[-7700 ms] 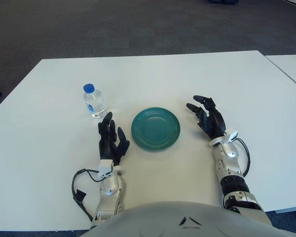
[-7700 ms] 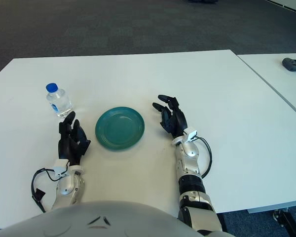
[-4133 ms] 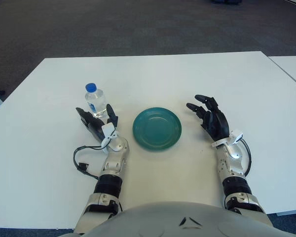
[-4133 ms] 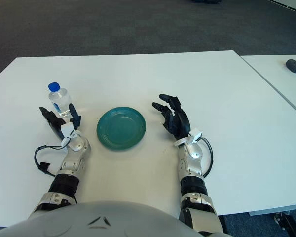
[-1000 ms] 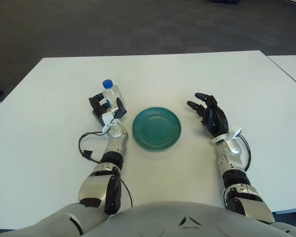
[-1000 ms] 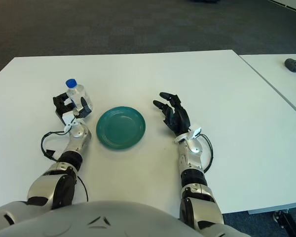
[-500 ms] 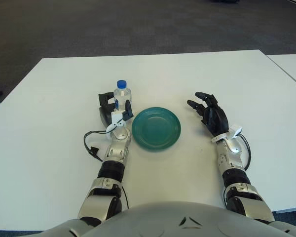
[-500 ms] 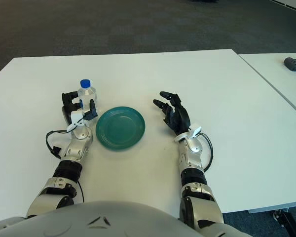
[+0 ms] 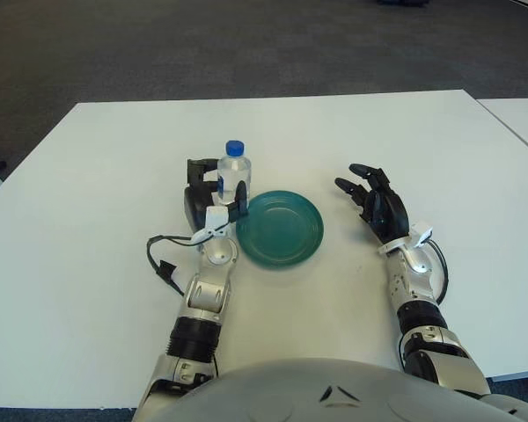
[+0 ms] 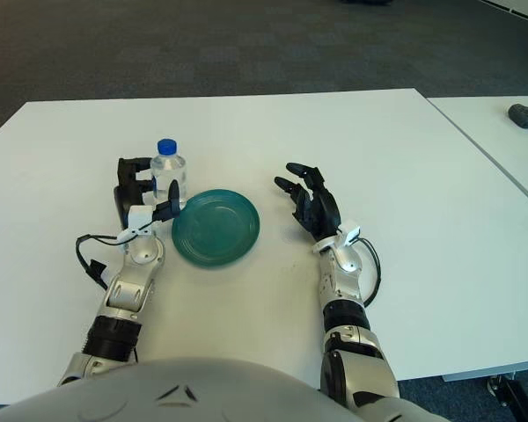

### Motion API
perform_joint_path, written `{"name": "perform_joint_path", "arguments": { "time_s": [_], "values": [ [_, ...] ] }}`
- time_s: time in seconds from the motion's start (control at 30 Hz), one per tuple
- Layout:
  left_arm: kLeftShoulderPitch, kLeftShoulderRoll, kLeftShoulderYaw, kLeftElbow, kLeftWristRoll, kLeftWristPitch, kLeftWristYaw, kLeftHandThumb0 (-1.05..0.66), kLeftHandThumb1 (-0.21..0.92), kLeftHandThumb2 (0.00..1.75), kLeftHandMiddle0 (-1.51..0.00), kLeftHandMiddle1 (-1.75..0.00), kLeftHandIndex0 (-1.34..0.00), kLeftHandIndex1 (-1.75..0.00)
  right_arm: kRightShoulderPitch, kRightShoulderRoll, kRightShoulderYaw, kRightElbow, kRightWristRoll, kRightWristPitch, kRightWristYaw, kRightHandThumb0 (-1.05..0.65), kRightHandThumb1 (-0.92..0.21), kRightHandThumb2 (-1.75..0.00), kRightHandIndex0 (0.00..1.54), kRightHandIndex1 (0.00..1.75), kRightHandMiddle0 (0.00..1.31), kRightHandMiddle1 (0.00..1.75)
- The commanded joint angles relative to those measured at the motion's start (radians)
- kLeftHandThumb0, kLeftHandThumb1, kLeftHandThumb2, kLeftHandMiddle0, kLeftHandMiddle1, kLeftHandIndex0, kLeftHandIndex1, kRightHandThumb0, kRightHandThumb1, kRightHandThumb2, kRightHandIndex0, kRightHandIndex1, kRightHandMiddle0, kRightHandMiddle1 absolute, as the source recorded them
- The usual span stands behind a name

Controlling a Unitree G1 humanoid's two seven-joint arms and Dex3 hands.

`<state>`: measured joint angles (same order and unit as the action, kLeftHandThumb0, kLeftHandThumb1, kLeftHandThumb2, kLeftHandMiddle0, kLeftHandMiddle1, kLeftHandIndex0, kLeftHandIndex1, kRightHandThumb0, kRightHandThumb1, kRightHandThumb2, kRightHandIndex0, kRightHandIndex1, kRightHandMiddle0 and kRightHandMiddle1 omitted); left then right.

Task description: Put the bottle into the plate.

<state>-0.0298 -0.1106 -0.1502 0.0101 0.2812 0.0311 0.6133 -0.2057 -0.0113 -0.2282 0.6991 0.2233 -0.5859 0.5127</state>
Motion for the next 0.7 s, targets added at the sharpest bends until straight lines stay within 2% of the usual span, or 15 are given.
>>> {"name": "perform_joint_path", "arguments": {
  "time_s": [0.0,0.4,0.67],
  "values": [
    [0.012,-0.056,-0.018,-0.047,0.008,0.005,-0.014,-0.49,0.24,1.40,-1.20,-1.75,-0.66,-1.75,0.119,0.038,-0.003,0.081,0.022,-0.018,-0.006,-0.68,-0.92,-0.84,0.32,0.41,0.00,0.95],
    [0.042,-0.052,-0.043,-0.090,0.004,0.016,-0.049,-0.51,0.21,1.45,-1.22,-1.75,-0.69,-1.75,0.120,0.041,0.000,0.085,0.019,-0.023,-0.009,-0.68,-0.92,-0.84,0.32,0.41,0.00,0.95],
    [0.061,-0.056,-0.074,-0.120,0.020,0.019,-0.050,-0.49,0.24,1.41,-1.22,-1.75,-0.67,-1.75,0.123,0.044,0.002,0.082,0.018,-0.024,-0.011,-0.68,-0.92,-0.84,0.32,0.41,0.00,0.95]
  ]
}}
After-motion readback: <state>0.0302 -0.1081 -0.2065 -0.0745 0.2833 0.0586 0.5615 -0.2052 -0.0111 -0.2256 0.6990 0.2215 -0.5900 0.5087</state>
